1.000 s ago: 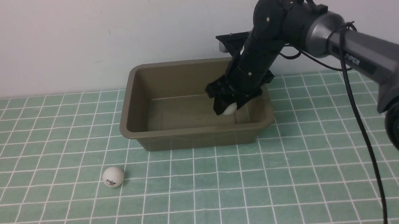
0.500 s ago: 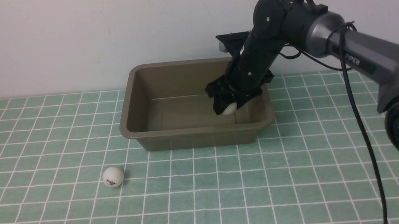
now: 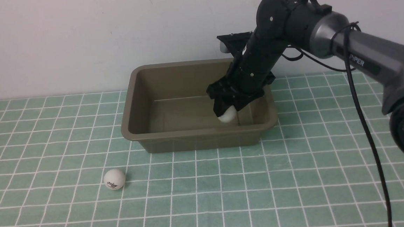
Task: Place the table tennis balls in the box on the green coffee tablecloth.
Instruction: 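Release the ping pong ball into the bin and lift the gripper away, then reach for and grasp a ping pong ball on the table beside the basket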
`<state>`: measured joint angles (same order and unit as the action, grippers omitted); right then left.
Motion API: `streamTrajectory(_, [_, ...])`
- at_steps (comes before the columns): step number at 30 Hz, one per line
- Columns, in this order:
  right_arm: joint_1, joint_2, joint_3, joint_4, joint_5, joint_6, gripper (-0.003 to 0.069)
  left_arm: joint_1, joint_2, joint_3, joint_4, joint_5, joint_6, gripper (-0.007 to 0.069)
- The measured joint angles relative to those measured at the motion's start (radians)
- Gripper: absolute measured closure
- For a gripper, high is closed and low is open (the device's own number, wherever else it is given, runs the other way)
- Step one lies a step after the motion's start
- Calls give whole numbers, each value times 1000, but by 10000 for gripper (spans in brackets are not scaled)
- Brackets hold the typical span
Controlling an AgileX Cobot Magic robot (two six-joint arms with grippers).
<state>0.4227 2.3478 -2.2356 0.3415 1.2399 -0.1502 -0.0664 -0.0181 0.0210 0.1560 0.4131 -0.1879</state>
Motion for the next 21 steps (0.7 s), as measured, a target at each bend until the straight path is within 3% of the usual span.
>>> streamTrajectory(11, [-11, -17, -277, -70, 12, 66, 293, 0, 0, 0, 0, 0, 0, 629])
streamTrajectory(21, [-111, -181, -307, -128, 31, 90, 518, 0, 0, 0, 0, 0, 0, 629])
